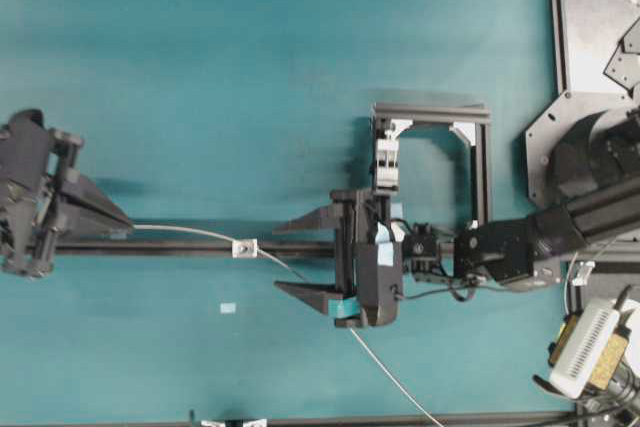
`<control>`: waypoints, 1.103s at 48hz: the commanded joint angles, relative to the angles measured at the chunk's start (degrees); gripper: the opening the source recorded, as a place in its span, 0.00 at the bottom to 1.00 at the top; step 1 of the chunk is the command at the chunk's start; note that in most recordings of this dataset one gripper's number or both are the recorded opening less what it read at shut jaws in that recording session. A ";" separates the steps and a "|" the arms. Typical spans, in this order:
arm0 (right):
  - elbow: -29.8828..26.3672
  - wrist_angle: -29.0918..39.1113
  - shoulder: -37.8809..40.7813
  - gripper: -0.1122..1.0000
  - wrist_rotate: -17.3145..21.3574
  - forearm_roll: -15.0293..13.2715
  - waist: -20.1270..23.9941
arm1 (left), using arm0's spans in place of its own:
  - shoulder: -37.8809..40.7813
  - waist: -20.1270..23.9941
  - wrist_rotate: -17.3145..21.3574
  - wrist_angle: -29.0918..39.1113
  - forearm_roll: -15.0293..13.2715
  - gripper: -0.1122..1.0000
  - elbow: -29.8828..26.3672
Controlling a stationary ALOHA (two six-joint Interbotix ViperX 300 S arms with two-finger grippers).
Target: Insert the wire into the hole on the right side and pull it with the left arm.
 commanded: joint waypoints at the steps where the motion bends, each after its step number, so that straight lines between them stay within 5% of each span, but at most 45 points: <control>1: -0.44 0.00 -1.67 0.93 0.09 -0.18 0.18 | -2.99 -0.18 0.18 0.79 0.35 0.01 0.79; 36: -0.62 0.00 -1.58 0.93 0.09 -0.09 0.18 | -5.62 -0.53 -0.70 5.19 0.53 0.05 1.49; 43: -0.62 0.00 -1.67 0.93 -0.09 -0.18 0.26 | -5.54 -0.53 -0.53 5.19 0.53 0.24 1.14; 53: -0.44 0.00 -1.67 0.93 0.09 -0.18 0.18 | -5.54 -0.35 -0.53 5.27 0.53 0.77 1.41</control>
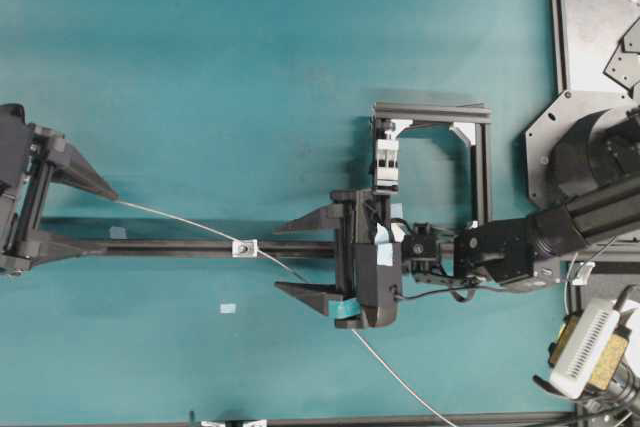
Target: Insert the wire into the hole on the right side and pull it with the left arm.
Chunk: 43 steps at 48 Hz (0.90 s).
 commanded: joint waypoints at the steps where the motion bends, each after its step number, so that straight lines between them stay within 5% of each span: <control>1: -0.35 -0.26 -1.67 0.93 0.18 -0.18 0.09 | -0.88 0.26 0.09 -0.26 0.09 0.82 -0.53; 5: -0.35 -0.26 -1.67 0.93 0.18 -0.18 0.09 | -0.88 0.79 0.09 -0.09 0.09 0.94 -0.44; 43: 4.31 -0.79 -10.55 0.93 -0.79 -0.18 -3.43 | -6.94 7.47 1.14 2.29 0.18 0.93 -0.44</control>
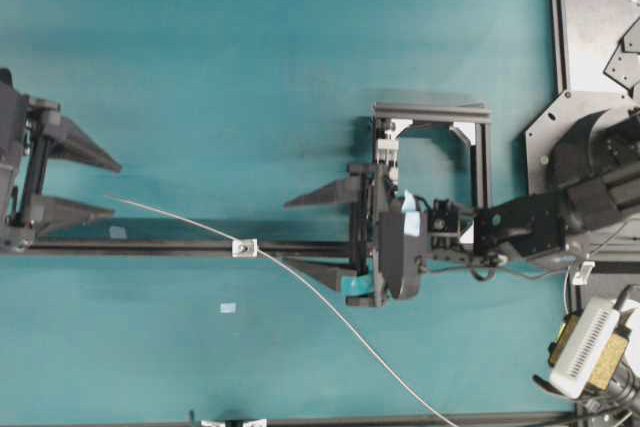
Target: Insert the wire into the hole on the right side and pull it with the left arm.
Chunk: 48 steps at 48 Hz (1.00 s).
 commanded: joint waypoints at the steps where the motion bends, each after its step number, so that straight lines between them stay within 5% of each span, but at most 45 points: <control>1: 0.00 -0.62 -2.29 0.93 -0.44 -0.18 -0.62 | -1.32 1.14 0.18 0.18 0.18 0.93 -0.62; 18: 0.53 -0.62 -5.98 0.93 -6.94 -0.09 -2.72 | -2.11 4.04 5.45 0.18 0.26 0.93 -1.23; 48: 0.62 -0.35 -6.33 0.93 -6.15 0.18 -6.33 | -2.20 6.50 9.23 0.18 0.18 0.93 -1.58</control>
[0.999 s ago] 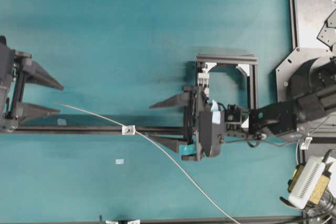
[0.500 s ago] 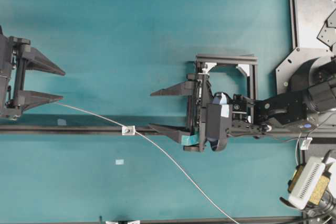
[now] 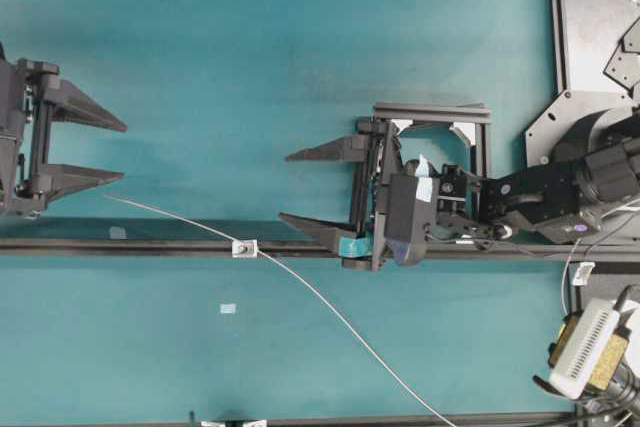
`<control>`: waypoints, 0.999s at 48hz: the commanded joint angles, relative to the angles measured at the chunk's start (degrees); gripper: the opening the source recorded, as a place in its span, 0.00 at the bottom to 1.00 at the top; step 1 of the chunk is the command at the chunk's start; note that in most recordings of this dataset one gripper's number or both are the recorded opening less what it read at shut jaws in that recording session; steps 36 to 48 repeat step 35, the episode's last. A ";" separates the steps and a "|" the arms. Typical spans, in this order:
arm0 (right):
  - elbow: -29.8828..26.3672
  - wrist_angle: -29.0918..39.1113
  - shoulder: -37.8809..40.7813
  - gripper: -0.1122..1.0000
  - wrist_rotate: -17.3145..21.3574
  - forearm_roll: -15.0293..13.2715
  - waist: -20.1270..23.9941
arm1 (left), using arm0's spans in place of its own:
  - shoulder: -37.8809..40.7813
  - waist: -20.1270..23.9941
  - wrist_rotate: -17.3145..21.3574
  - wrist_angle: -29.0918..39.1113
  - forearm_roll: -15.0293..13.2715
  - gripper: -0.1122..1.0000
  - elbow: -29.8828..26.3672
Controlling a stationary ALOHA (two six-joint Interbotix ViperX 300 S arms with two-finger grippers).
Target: Insert the wire into the hole on the right side and pull it with the left arm.
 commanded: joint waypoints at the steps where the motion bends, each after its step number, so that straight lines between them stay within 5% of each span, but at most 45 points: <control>1: -0.35 -0.26 -1.32 0.92 0.44 0.09 -0.53 | -0.62 0.62 0.09 -0.18 0.18 0.93 -0.97; 18: 0.00 -0.18 -1.32 0.92 5.71 0.09 -1.93 | -0.62 1.32 0.09 -0.26 0.18 0.93 -0.97; 48: 0.26 -0.26 -1.32 0.92 5.89 0.09 -2.20 | -0.70 1.58 0.09 -0.53 0.18 0.93 -1.05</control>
